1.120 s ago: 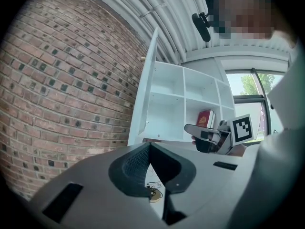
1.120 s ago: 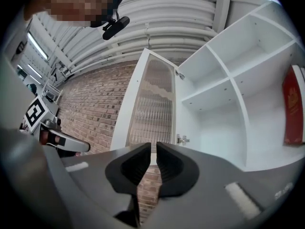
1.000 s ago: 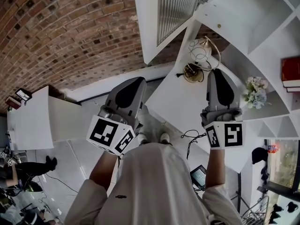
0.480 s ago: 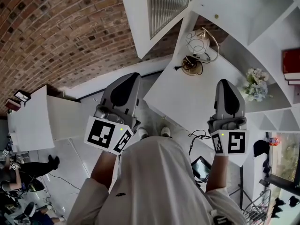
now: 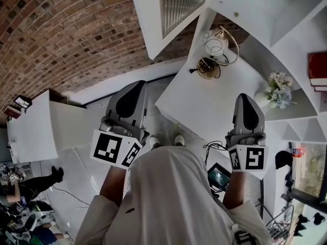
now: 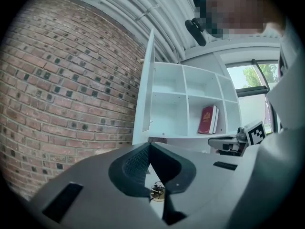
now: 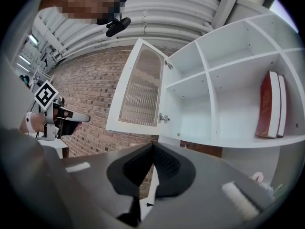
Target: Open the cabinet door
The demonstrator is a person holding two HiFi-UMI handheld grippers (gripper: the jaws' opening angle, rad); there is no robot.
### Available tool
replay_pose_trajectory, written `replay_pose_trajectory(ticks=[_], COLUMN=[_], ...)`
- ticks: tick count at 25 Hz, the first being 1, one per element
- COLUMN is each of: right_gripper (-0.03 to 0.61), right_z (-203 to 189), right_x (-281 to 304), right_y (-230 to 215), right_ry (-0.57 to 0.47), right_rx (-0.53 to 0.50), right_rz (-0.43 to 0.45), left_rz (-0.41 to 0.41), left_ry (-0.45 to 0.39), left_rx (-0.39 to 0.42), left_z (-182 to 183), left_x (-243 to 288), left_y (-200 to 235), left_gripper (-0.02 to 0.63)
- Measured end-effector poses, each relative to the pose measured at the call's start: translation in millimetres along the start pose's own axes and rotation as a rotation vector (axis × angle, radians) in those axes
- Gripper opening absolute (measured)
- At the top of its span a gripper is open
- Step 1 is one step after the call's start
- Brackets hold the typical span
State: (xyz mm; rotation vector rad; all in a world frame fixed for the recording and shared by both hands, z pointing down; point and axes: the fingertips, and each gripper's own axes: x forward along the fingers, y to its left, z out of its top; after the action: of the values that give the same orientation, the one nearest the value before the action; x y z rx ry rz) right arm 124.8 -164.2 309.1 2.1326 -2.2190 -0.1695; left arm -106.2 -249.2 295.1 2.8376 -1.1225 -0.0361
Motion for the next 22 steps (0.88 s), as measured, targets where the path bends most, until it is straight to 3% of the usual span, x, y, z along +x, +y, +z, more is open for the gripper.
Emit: replay_pose_trajectory(ticks=[22], right_gripper=[0.003], right_z=[9], right_x=[15], right_y=[30], right_ry=[-0.001], right_rx=[0.022], right_rz=[0.068], left_rz=[0.010], left_ry=[0.023], left_rx=[-0.022], left_z=[-17], left_x=[-9], left_y=[2], left_gripper=[0.008])
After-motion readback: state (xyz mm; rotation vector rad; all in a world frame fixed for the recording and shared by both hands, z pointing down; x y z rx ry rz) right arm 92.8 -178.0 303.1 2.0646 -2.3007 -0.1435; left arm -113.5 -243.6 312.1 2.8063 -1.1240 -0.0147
